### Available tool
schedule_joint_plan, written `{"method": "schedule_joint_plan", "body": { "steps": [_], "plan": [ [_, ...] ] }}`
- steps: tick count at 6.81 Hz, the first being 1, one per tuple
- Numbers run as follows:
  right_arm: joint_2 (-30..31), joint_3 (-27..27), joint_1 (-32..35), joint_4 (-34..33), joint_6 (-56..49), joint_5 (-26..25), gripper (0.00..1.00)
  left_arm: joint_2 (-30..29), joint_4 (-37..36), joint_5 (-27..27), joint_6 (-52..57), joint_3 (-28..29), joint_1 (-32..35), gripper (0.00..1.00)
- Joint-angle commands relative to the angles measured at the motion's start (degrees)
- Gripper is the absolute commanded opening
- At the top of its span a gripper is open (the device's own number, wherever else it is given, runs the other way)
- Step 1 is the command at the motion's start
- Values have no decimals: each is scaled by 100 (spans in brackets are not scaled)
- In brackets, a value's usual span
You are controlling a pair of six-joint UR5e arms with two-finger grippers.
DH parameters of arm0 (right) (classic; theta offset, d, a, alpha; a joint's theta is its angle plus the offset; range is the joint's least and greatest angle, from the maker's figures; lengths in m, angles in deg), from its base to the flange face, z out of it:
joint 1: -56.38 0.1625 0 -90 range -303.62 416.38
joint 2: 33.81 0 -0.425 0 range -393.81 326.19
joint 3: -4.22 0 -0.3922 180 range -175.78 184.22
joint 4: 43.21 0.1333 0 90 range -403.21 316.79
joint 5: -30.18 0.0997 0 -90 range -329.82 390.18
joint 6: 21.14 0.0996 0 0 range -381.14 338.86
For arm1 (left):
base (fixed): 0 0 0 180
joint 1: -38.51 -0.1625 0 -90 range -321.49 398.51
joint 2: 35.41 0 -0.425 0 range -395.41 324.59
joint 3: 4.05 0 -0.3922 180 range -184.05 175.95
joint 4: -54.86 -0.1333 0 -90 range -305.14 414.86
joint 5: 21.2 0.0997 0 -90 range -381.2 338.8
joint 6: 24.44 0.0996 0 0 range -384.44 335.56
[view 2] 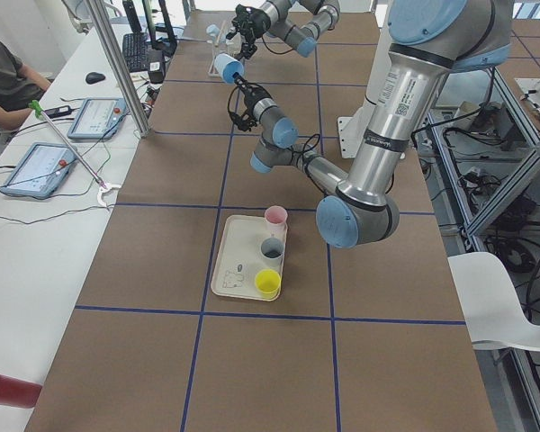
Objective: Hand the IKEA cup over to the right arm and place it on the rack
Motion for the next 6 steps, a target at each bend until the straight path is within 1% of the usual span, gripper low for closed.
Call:
{"method": "schedule_joint_plan", "body": {
  "steps": [1,2,4,6],
  "plan": [
    [0,9,-36,1,-6,0,100,-185,15,52,75,40,-169,0],
    [0,9,-44,1,-6,0,100,-300,-38,70,67,49,-222,0],
    [0,1,-88,1,-6,-8,100,-467,-82,166,67,267,-258,0],
    [0,-8,-97,1,-6,-8,100,-520,-82,237,67,286,-328,0]
  ]
}}
